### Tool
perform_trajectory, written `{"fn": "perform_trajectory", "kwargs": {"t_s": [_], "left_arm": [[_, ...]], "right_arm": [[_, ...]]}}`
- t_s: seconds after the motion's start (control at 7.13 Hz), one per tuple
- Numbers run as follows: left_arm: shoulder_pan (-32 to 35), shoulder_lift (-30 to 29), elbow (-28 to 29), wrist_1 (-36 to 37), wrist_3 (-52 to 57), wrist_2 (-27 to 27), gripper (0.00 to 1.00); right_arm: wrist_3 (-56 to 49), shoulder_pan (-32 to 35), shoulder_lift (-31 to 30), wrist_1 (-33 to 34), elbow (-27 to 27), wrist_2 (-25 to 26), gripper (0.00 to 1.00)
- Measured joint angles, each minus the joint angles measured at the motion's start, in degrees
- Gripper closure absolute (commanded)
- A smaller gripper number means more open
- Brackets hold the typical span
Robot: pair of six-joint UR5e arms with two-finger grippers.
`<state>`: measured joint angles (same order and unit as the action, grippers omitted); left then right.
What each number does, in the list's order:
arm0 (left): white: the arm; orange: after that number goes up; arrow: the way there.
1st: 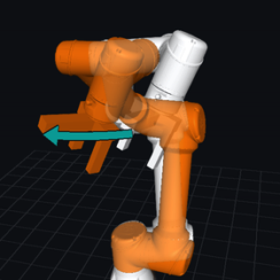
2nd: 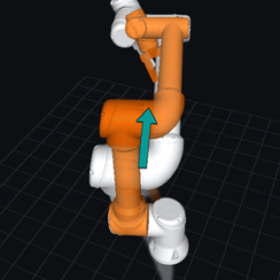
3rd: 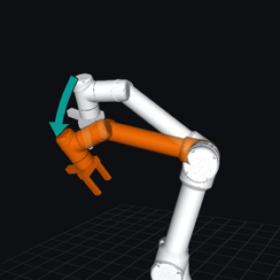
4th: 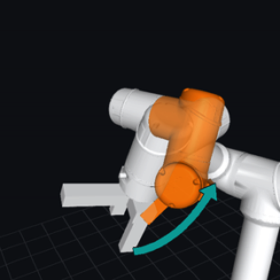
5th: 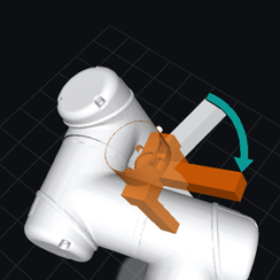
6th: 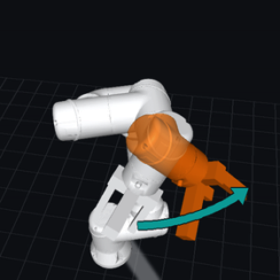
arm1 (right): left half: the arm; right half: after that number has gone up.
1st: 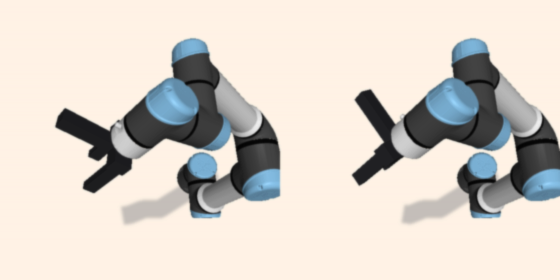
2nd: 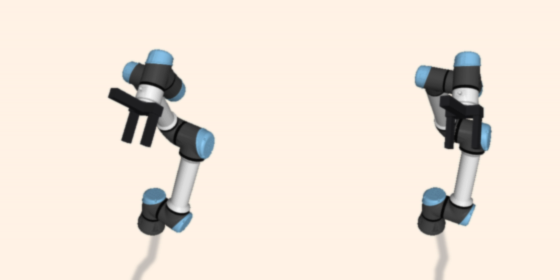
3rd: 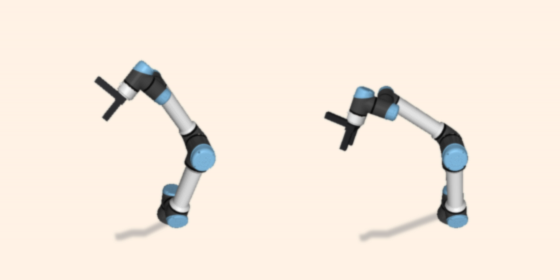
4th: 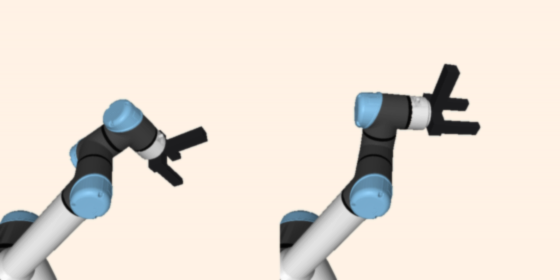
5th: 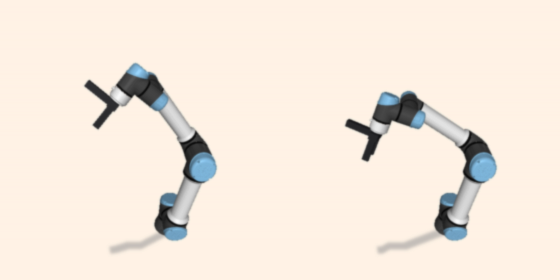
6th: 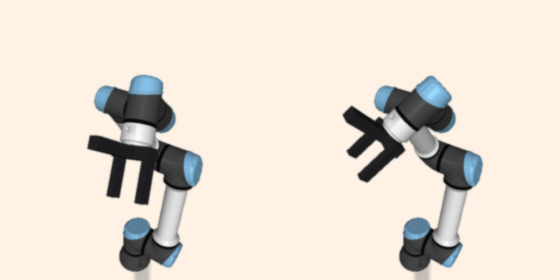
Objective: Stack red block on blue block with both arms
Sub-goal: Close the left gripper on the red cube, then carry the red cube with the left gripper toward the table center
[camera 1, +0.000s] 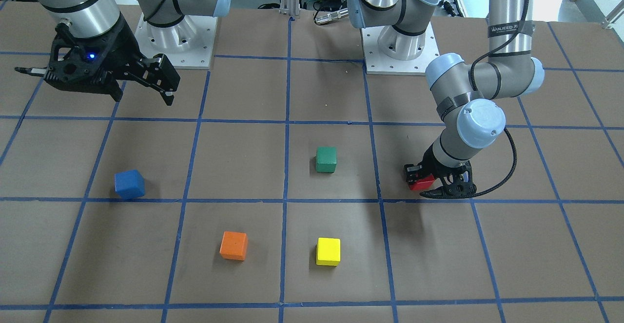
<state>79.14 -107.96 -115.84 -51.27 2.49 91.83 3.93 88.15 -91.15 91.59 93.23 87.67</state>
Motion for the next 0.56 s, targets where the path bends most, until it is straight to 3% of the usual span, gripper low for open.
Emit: {"fn": "perform_trajectory", "kwargs": {"t_s": [0.56], "left_arm": [[3.3,1.0,4.4,-1.4,-0.2,-3.1,0.57]], "right_arm": [[0.1,0.0,-0.4,0.0,0.9,0.1,0.00]]}}
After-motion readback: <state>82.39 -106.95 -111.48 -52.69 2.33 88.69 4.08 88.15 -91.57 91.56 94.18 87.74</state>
